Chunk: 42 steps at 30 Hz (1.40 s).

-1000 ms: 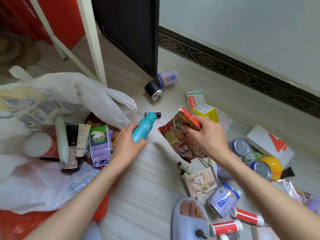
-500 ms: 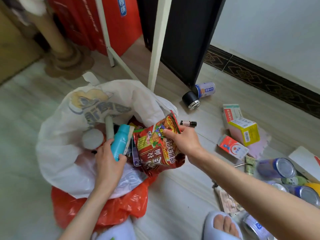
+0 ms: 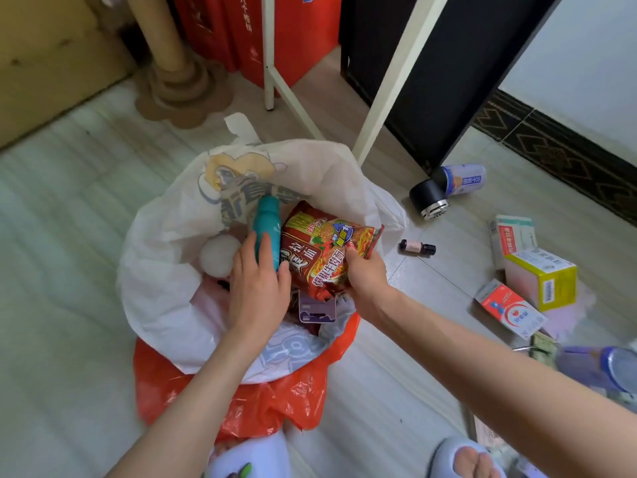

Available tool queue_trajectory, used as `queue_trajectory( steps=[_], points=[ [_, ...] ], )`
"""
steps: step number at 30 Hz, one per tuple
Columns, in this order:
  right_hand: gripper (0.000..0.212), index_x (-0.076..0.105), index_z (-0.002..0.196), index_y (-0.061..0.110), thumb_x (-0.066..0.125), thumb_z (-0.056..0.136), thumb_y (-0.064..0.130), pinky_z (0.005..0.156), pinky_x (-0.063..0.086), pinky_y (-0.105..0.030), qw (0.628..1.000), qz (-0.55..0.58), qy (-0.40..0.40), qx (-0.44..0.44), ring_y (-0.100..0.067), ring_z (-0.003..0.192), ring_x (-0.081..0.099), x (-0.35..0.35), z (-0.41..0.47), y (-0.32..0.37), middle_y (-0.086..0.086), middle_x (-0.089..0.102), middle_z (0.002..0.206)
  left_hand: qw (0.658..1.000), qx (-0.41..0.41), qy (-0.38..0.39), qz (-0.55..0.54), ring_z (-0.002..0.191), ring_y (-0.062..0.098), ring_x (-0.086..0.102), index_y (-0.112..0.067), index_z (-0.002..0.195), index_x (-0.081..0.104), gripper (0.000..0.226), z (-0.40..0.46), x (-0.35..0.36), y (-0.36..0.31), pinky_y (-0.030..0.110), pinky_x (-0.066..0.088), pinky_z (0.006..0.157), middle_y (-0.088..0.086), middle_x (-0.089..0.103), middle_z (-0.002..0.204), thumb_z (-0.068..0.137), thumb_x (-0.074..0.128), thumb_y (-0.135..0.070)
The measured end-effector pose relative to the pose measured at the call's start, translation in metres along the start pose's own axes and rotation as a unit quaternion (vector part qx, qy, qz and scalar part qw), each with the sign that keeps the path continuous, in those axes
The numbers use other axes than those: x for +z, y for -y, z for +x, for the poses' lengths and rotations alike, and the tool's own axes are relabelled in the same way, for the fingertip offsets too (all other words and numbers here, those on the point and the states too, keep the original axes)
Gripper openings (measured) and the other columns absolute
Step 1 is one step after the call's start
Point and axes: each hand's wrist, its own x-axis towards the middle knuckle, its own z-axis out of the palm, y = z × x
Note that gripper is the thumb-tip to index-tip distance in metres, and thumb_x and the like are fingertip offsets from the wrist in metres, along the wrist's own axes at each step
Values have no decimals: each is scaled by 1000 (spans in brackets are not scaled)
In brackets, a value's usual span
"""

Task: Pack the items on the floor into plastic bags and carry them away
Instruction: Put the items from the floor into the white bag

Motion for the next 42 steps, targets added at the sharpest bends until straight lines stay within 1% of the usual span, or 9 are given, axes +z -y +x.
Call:
queue_trajectory(
  steps=[6,11,14,18,24,27,30,33,42],
  points=[
    [20,61,99,11,62,81,22,80,54,-39,997,-54,-52,24,-25,81,65,-10,5,11,-9,69,94,996,42,57,61,118,44,47,8,134,35,59,6,0,7,48,45,91,31,36,139,86,48,-25],
    [14,52,104,6,54,90,7,58,50,-22,993,66,90,34,-10,65,61,-38,-15,32,-3,62,80,996,41,64,42,132,42,32,4,136,34,63,2,-7,4,50,34,105,28,29,145,88,43,-37],
    [39,48,125,7,59,88,15,76,49,-27,993,-40,112,-14,-12,82,60,-76,-22,21,-2,62,94,995,88,43,13,137,34,27,-3,137,35,66,-24,-9,-7,44,26,111,21,31,146,84,35,-42],
    [35,53,122,12,57,88,14,90,45,-29,955,-260,38,-139,-14,98,57,-153,-36,-12,-2,61,111,979,189,42,-63,138,21,24,-5,139,29,62,-64,6,-43,36,24,111,12,34,145,85,43,-33],
    [29,60,115,7,55,86,4,91,39,-35,892,-380,-171,-174,-30,105,58,-281,-55,-62,-12,65,113,944,290,153,-39,131,27,36,-11,132,37,56,-96,74,-94,31,23,108,15,48,136,80,43,-32],
    [30,63,108,8,49,83,19,88,35,-35,830,-451,-231,-232,-34,98,56,-326,-75,-77,-13,65,105,912,352,208,-22,122,28,51,-13,127,42,53,-110,107,-120,32,42,98,11,56,129,78,39,-32],
    [41,61,110,11,49,77,32,86,40,-42,779,-533,-235,-231,-33,101,53,-360,-83,-84,-12,61,110,861,441,255,-5,116,23,56,-15,125,45,53,-118,137,-143,32,51,87,6,59,127,73,36,-23],
    [56,54,123,9,72,72,21,96,39,-45,790,-569,-170,-155,-37,116,46,-381,-74,-86,-16,50,127,816,501,287,0,118,24,55,-16,126,45,53,-118,161,-160,32,50,88,8,56,129,73,45,-10],
    [70,37,134,9,70,74,20,96,41,-42,801,-583,-97,-89,-35,117,43,-396,-48,-82,-14,41,132,810,482,334,-12,86,30,60,-8,102,62,46,-93,192,-190,36,54,68,11,62,94,71,29,-14]
  ],
)
